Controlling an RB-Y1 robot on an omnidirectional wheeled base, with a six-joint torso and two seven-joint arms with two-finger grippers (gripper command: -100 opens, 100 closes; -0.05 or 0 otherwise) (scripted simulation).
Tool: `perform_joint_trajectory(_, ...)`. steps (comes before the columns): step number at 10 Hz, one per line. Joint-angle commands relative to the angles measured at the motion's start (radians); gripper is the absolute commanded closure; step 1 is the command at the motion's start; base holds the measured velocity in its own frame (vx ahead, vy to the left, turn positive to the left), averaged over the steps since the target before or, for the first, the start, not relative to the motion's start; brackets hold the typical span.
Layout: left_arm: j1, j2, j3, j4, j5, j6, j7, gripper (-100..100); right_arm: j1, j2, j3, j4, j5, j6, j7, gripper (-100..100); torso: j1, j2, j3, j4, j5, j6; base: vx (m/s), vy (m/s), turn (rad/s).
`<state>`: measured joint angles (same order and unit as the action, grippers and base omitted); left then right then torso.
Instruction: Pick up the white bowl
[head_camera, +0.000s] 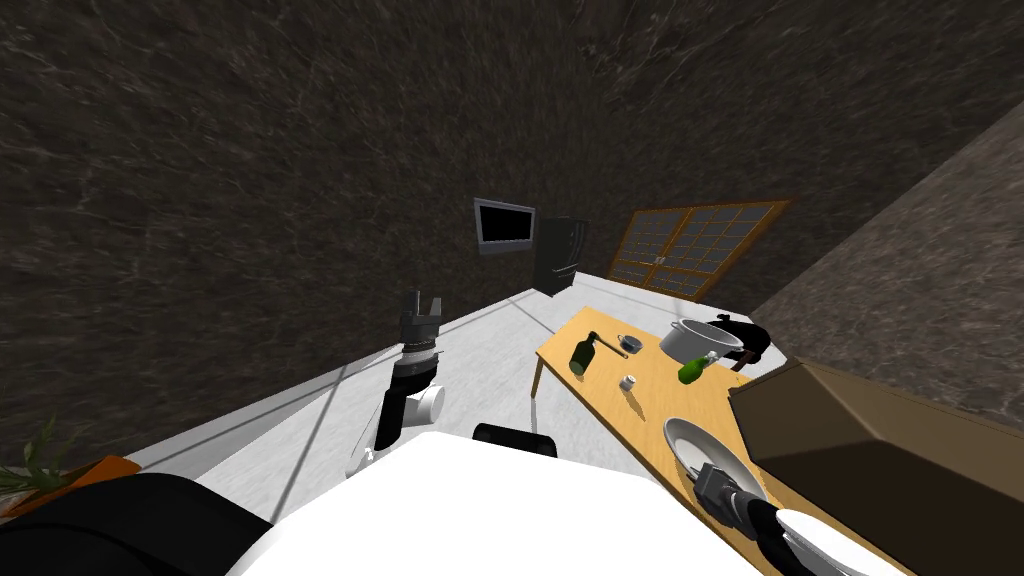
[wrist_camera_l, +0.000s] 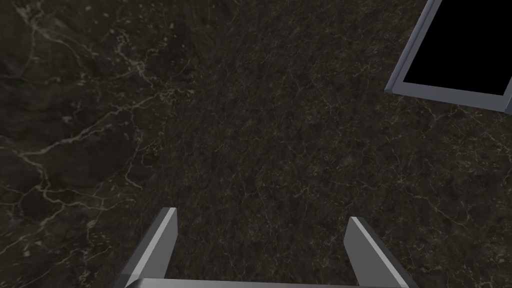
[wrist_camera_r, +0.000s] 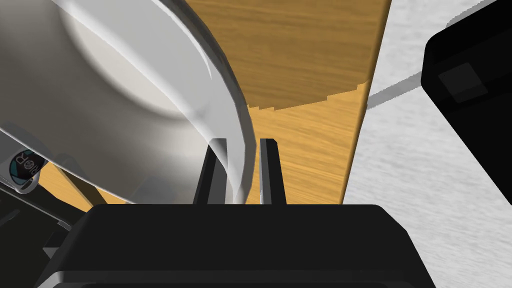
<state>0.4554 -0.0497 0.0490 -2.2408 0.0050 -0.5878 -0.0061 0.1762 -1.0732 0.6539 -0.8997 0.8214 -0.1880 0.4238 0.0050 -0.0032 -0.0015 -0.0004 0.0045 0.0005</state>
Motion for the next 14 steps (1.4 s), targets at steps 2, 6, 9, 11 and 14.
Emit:
perform_joint_trajectory(2,0.0,0.0,0.0,0.0,0.0,0.0,0.0,0,-0.011,0.007,-0.025,0.045,-0.044,-0.061,0.079,100,0.0,0.0,0.0,0.0,0.0,-0.001,0.063,0.033,-0.151)
perform_joint_trajectory(6,0.0,0.0,0.0,0.0,0.0,0.0,0.0,0,-0.018,0.013,-0.042,0.075,-0.074,-0.1,0.187,100,0.001,0.001,0.001,0.001,0.001,0.0,0.046,0.029,-0.087)
perform_joint_trajectory(9,0.0,0.0,0.0,0.0,0.0,0.0,0.0,0,-0.025,0.018,-0.06,0.105,-0.104,-0.139,0.258,100,0.003,0.001,0.001,0.002,0.002,-0.001,0.054,0.038,-0.088)
perform_joint_trajectory(11,0.0,0.0,0.0,0.0,0.0,0.0,0.0,0,-0.032,0.023,-0.078,0.134,-0.133,-0.179,0.326,100,0.002,0.003,0.003,0.003,0.002,0.001,0.043,0.031,-0.134)
perform_joint_trajectory(14,0.0,0.0,0.0,0.0,0.0,0.0,0.0,0,-0.039,0.029,-0.096,0.164,-0.163,-0.218,0.394,100,0.003,0.003,0.003,0.003,0.003,0.0,0.05,0.036,-0.089)
